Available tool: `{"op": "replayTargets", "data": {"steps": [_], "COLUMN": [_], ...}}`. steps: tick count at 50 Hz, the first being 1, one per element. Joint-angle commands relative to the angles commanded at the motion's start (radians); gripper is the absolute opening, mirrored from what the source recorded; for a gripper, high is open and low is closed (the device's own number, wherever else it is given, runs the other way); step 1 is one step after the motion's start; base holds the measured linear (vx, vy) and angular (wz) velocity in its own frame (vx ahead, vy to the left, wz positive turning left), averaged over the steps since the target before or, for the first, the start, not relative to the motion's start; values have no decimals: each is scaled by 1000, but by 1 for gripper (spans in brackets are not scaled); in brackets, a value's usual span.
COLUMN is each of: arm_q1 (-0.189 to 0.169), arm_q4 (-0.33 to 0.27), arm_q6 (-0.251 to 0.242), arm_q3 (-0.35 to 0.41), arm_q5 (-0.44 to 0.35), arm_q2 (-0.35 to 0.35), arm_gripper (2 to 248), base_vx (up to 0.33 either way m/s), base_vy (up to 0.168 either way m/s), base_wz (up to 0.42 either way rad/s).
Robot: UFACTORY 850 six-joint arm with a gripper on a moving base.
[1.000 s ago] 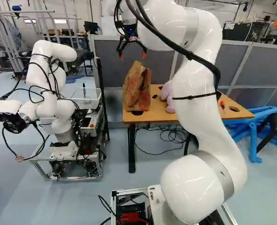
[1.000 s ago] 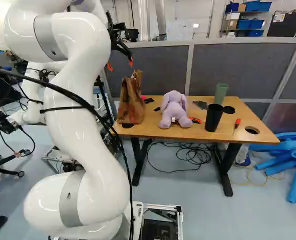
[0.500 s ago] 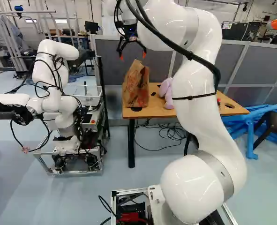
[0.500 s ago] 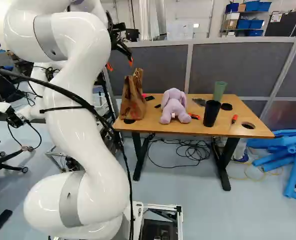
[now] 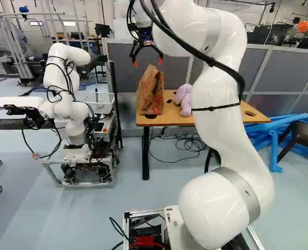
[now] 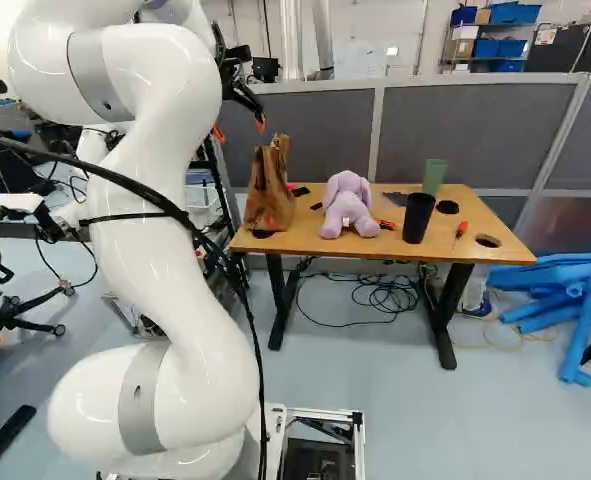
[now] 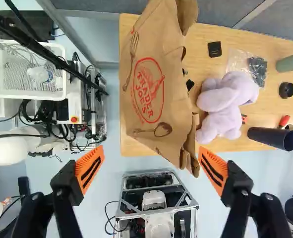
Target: Pick up the bag on the ground and place it on the table
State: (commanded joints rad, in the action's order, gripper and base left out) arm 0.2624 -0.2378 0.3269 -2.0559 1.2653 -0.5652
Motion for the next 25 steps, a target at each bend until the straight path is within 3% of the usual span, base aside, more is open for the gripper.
{"op": "replayTargets", "data": {"steps": [25], "arm_q1": [0], "arm_q4": [0], "arm_q6": [0], "arm_q3": [0], "arm_q5": [0], "arm_q2": [0], "arm_gripper": [247], "base_vx": [-114], "base_vy": [-2], "base_wz": [6]}}
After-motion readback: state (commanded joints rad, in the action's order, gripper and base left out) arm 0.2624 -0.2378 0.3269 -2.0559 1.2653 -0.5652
